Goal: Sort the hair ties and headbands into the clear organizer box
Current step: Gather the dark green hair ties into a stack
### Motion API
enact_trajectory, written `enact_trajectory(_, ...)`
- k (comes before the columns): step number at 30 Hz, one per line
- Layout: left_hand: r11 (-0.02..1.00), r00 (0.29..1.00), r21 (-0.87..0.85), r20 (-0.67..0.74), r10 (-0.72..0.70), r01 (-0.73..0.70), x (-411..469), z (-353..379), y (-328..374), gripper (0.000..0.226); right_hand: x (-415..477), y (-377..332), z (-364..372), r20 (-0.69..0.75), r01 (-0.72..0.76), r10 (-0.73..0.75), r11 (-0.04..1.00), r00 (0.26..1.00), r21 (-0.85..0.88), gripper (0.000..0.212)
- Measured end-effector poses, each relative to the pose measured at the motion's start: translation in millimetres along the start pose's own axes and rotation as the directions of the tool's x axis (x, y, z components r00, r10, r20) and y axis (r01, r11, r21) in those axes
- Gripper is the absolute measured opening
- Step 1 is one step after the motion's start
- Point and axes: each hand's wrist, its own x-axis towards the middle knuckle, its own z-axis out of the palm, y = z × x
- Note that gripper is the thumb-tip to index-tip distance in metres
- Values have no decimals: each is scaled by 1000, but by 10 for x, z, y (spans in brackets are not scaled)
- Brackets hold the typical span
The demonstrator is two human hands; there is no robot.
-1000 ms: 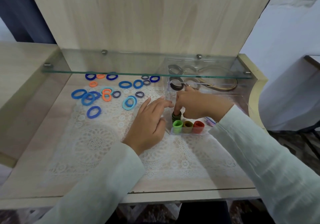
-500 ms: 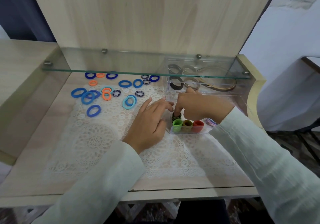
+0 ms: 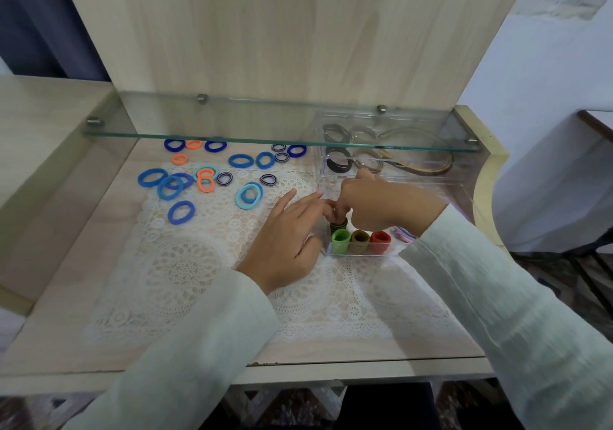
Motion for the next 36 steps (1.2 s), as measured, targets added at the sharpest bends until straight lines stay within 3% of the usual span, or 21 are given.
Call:
enact_trajectory(24,999,998,-16,56,37,-36,-2,-21,-3,48,-1,24,18,-25,-21,22,999,999,37,37)
enact_trajectory(30,1000,997,-18,73,16,-15,-4,-30,15,48,-47,137,-17,-155,47,-26,990,988,131,57)
enact_trajectory(33,1000,997,-22,71,18,-16,-7,-38,19,48,-39,229,23,-292,68,9,965,956,252,52)
enact_trajectory(36,1000,997,-27,69,17,-15,2,-47,29,48,-26,246,102,-342,34,82,947,936,321,44)
